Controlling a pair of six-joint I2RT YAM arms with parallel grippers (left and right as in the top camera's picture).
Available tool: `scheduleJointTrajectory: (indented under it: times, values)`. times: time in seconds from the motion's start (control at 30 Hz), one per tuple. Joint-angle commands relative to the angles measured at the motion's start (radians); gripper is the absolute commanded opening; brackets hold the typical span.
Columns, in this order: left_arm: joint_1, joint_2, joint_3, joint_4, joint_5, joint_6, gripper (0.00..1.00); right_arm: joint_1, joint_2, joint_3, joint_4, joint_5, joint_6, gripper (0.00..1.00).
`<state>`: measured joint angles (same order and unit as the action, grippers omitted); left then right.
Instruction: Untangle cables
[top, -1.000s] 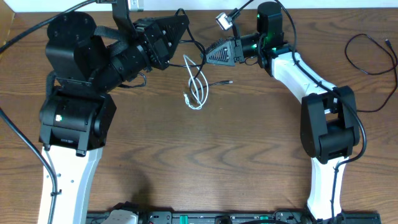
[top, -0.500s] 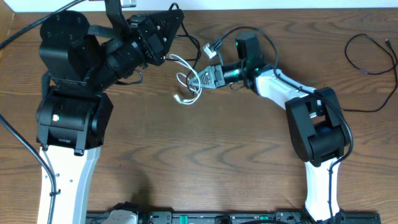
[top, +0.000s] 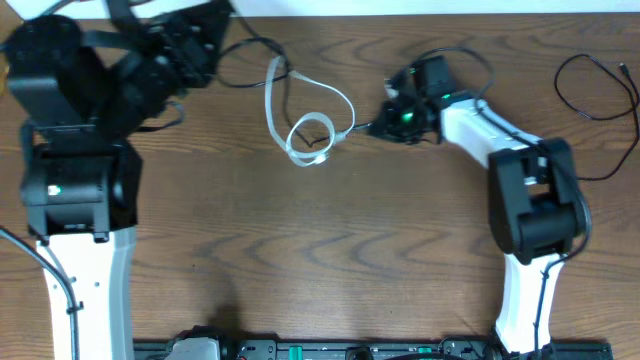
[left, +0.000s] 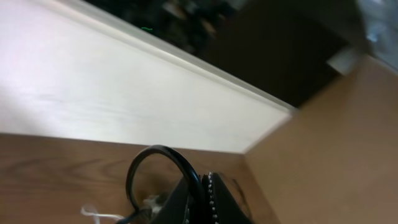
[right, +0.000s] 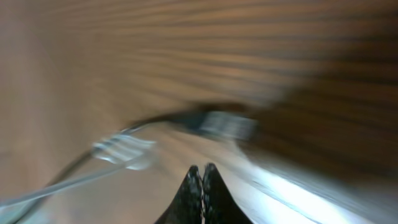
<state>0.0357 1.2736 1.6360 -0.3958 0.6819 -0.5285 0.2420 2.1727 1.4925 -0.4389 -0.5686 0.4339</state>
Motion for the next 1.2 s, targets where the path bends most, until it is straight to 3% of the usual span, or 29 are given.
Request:
scheduleJointTrajectory:
  times: [0.0, 0.07, 0.2, 0.3, 0.37, 0.47, 0.57, 0.77, 0.9, 1.1, 1.17]
  values:
    - [0.100, -0.013, 0.025, -0.034, 0.007, -0.007, 0.07, -0.056, -0.135, 0.071, -0.088, 0.373, -0.072, 0.01]
    - [0.162, -0.013, 0.025, -0.065, 0.007, -0.007, 0.08, -0.108, -0.177, 0.072, -0.142, 0.513, -0.076, 0.01]
    - [0.216, -0.013, 0.025, -0.091, 0.025, -0.008, 0.07, -0.209, -0.187, 0.072, -0.171, 0.488, -0.078, 0.01]
    - [0.215, -0.013, 0.025, -0.098, 0.075, -0.007, 0.07, -0.272, -0.185, 0.072, -0.163, 0.201, -0.240, 0.01]
    - [0.207, -0.012, 0.024, -0.106, 0.093, -0.008, 0.08, -0.278, -0.185, 0.072, -0.160, -0.035, -0.359, 0.13]
    - [0.181, -0.008, 0.024, -0.144, 0.092, -0.008, 0.07, -0.248, -0.185, 0.072, -0.168, -0.294, -0.474, 0.43]
    - [0.138, 0.007, 0.023, -0.223, 0.077, -0.009, 0.07, -0.175, -0.185, 0.072, -0.167, -0.423, -0.496, 0.49]
    - [0.035, 0.060, 0.014, -0.417, -0.130, -0.166, 0.07, -0.051, -0.185, 0.072, -0.160, -0.436, -0.499, 0.52]
    - [-0.043, 0.125, 0.004, -0.430, -0.138, -0.165, 0.07, -0.018, -0.185, 0.071, -0.182, -0.434, -0.500, 0.53]
    - [-0.055, 0.215, 0.004, -0.472, -0.141, -0.162, 0.08, 0.048, -0.185, 0.069, -0.179, -0.432, -0.525, 0.59]
    - [-0.059, 0.246, 0.004, -0.513, -0.144, -0.098, 0.07, 0.075, -0.185, 0.069, -0.178, -0.402, -0.533, 0.60]
